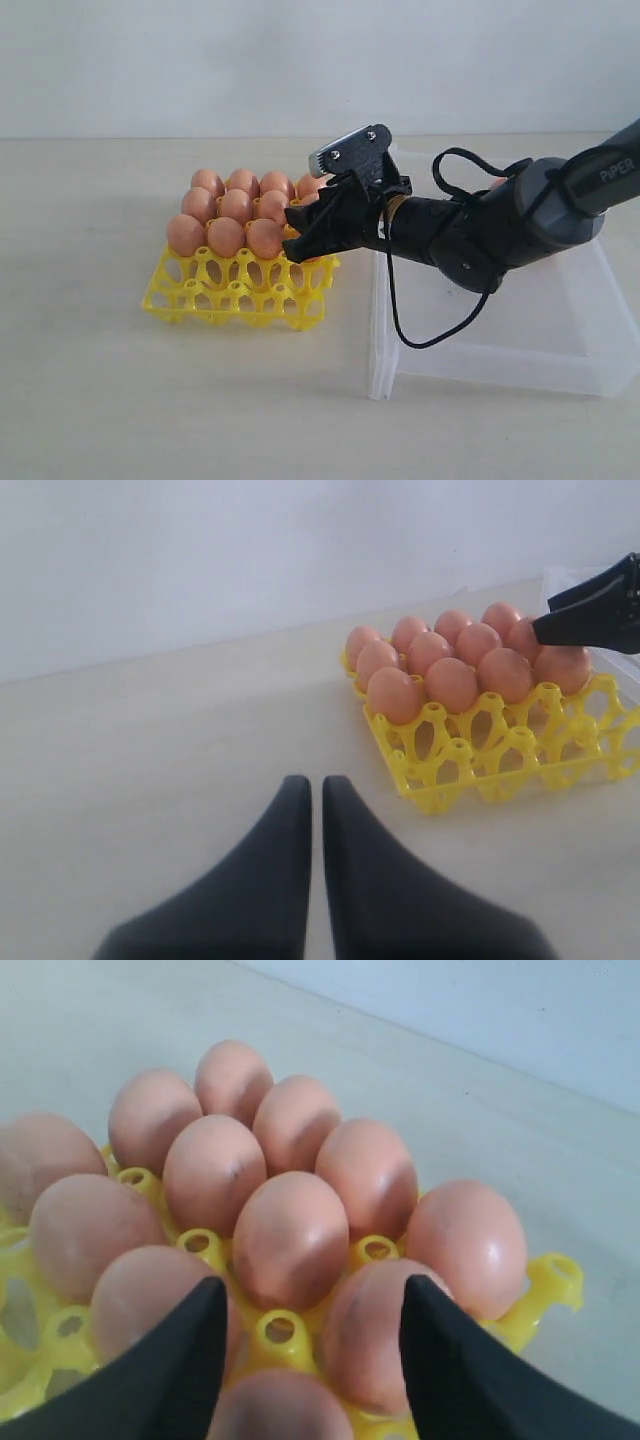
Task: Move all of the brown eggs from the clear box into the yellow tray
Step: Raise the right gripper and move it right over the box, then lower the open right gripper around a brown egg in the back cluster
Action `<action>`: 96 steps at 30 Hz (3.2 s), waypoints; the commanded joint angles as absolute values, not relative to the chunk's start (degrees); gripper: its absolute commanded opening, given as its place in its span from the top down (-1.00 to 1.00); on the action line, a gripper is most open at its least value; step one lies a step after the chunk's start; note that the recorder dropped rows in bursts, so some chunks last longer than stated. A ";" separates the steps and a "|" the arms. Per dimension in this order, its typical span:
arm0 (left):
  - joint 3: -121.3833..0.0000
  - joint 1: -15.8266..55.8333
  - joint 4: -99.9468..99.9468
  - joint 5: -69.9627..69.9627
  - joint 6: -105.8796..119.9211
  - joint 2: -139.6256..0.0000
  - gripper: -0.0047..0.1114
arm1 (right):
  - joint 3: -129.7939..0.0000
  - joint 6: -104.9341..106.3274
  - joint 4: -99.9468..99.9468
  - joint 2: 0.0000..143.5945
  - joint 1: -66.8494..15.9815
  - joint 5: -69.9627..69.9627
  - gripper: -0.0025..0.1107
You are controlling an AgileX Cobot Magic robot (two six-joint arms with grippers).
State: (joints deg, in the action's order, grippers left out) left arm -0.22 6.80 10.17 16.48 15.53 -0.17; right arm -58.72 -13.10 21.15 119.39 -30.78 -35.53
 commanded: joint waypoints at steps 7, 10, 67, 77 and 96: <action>0.00 7.14 10.09 16.36 15.54 0.00 0.85 | -58.94 -14.54 20.08 114.67 -30.38 -33.43 0.15; 0.00 7.14 10.09 16.36 15.54 0.00 0.85 | -58.94 -14.30 18.18 110.28 -30.26 -30.15 0.18; 0.00 7.14 10.09 16.36 15.54 0.00 0.85 | -92.23 28.29 -2.26 124.77 -9.57 39.39 -0.16; 0.00 7.14 10.09 16.36 15.54 0.00 0.85 | -92.23 30.89 -0.88 128.17 -14.42 38.81 -0.15; 0.00 7.14 10.09 16.36 15.54 0.00 0.85 | -92.23 25.84 3.76 127.96 -14.42 50.72 -0.12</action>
State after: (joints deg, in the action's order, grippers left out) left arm -0.22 6.80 10.17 16.48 15.53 -0.17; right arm -92.60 26.23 3.55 127.48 -14.40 46.76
